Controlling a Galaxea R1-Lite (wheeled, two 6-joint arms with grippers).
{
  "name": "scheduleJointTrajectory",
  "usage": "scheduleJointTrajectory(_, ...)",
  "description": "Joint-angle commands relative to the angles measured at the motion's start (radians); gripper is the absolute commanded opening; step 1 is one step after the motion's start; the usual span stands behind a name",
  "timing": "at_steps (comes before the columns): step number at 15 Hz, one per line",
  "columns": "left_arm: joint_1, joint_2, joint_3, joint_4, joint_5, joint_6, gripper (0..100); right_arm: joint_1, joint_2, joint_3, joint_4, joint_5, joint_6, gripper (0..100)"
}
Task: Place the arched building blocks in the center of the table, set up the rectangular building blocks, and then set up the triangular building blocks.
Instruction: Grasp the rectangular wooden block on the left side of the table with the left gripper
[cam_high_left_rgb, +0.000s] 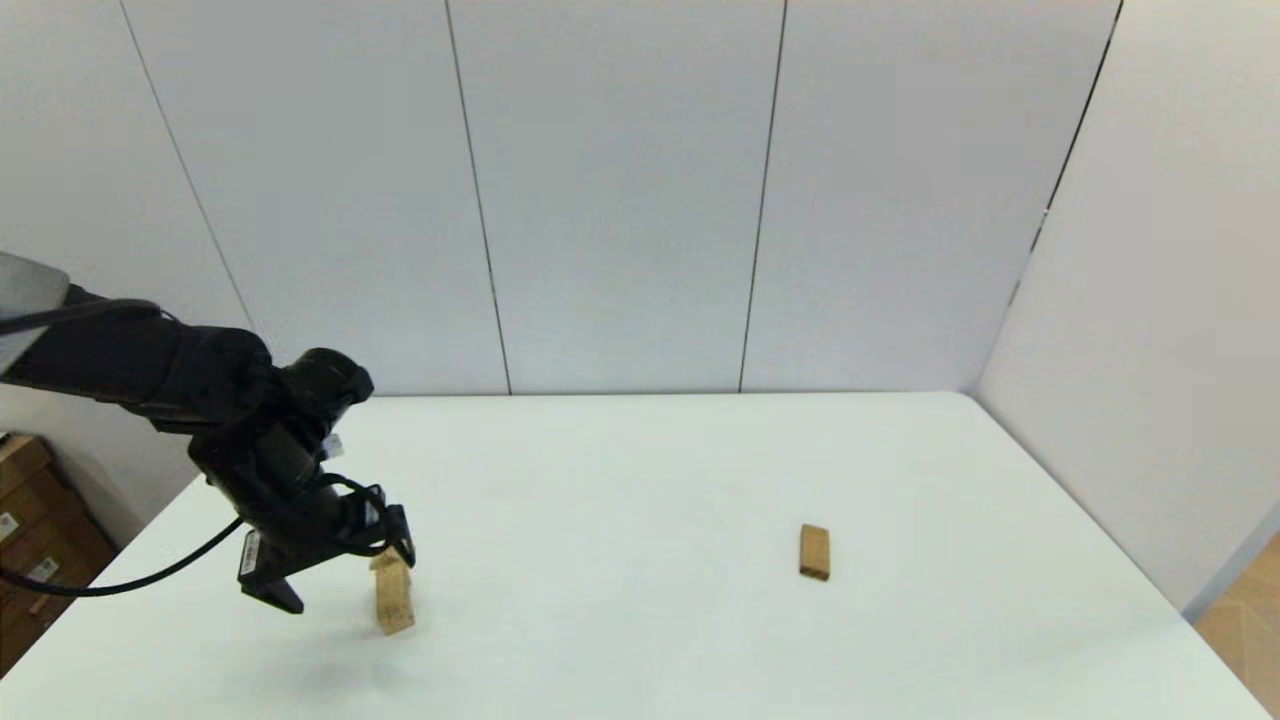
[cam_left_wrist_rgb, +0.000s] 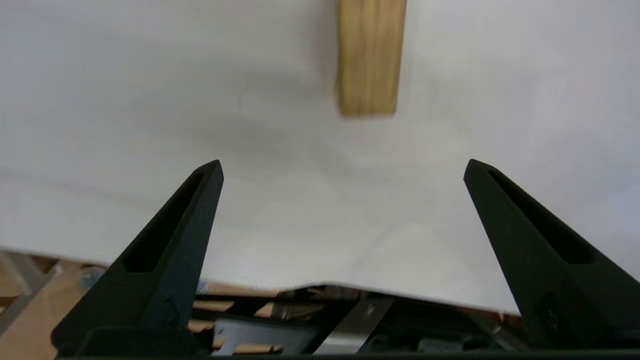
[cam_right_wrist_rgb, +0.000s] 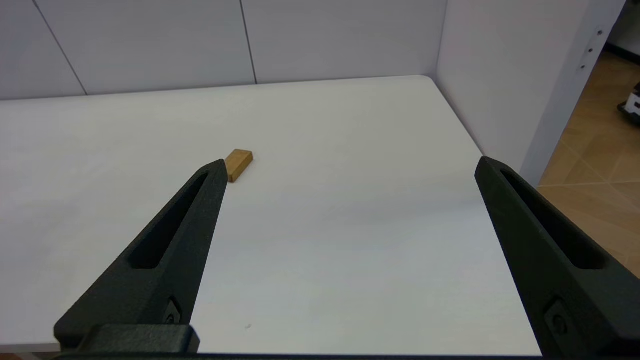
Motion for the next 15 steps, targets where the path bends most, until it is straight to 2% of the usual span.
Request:
scheduleJointTrajectory(1,-0.001,0.078,-0.015,-0.026,0.002,-0.006,100,0.001,0.0,0.0,-0.001,0.001,0.001,100)
scheduleJointTrajectory(7,-0.001,0.16,-0.035,-0.066,0.039,-0.006,100,0.001,0.0,0.0,-0.001,-0.001,0.001,100)
scheduleJointTrajectory(14,-0.002,0.2,-0.037,-0.068,0.039,-0.009,100,0.001,0.0,0.002,-0.001,-0.001,0.001,100)
scheduleJointTrajectory(15,-0.004,0.201,-0.037,-0.069,0.037,-0.011,0,0.001,0.0,0.0,-0.001,-0.001,0.001,100)
